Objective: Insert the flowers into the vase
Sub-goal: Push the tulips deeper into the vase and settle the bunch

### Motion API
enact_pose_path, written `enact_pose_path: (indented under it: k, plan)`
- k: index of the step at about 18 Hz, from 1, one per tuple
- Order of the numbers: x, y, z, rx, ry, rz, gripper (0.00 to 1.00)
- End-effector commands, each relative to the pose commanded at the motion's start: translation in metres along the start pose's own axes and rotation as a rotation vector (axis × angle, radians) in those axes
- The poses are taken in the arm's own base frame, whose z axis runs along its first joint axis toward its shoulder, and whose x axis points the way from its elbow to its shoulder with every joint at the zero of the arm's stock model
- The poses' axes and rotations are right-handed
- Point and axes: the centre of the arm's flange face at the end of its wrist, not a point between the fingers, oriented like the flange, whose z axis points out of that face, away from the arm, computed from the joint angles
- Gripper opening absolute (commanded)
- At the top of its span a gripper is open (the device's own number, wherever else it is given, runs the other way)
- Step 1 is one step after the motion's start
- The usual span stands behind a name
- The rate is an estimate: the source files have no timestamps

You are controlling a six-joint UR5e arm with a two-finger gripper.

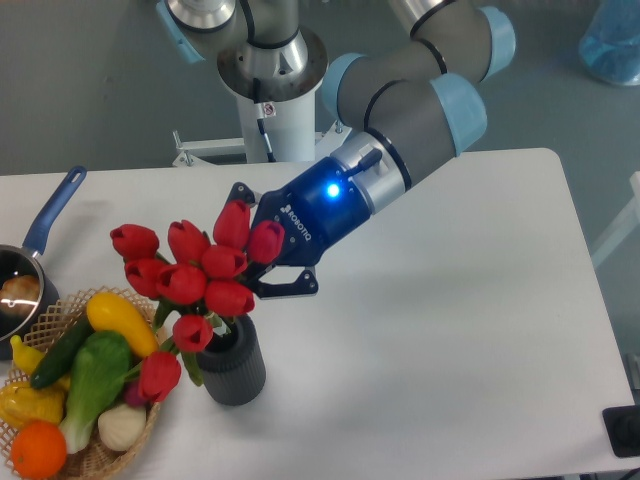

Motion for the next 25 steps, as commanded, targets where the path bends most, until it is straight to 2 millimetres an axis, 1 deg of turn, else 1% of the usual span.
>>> enact_pose_path:
  k: [1,3,4,6,10,12,15,18,21,24,25]
  plan:
    - [-0.001,0.004,0.002,-0.005,0.0,-0.009,0.0]
    - [-0.003,0.017,0.016,-0.021,0.015,-0.028,0.0]
    - [-0.005,0.021,0.018,-0.023,0.018,-0.035,0.0]
    - [-0.005,0.025,0.019,-0.027,0.019,-0.042,0.0]
    - [-0.006,0.041,0.021,-0.033,0.022,-0.065,0.0]
    - [-0.006,0.046,0.022,-0.035,0.022,-0.062,0.0]
    - [-0.015,0.057,0.023,-0.037,0.024,-0.066,0.01]
    - [-0.02,0.07,0.026,-0.04,0.028,-0.05,0.02]
    - [-0.023,0.09,0.028,-0.043,0.034,-0.042,0.04]
    - [-0.026,0.099,0.023,-0.043,0.026,-0.05,0.04]
    - [-0.028,0.105,0.022,-0.049,0.022,-0.05,0.04]
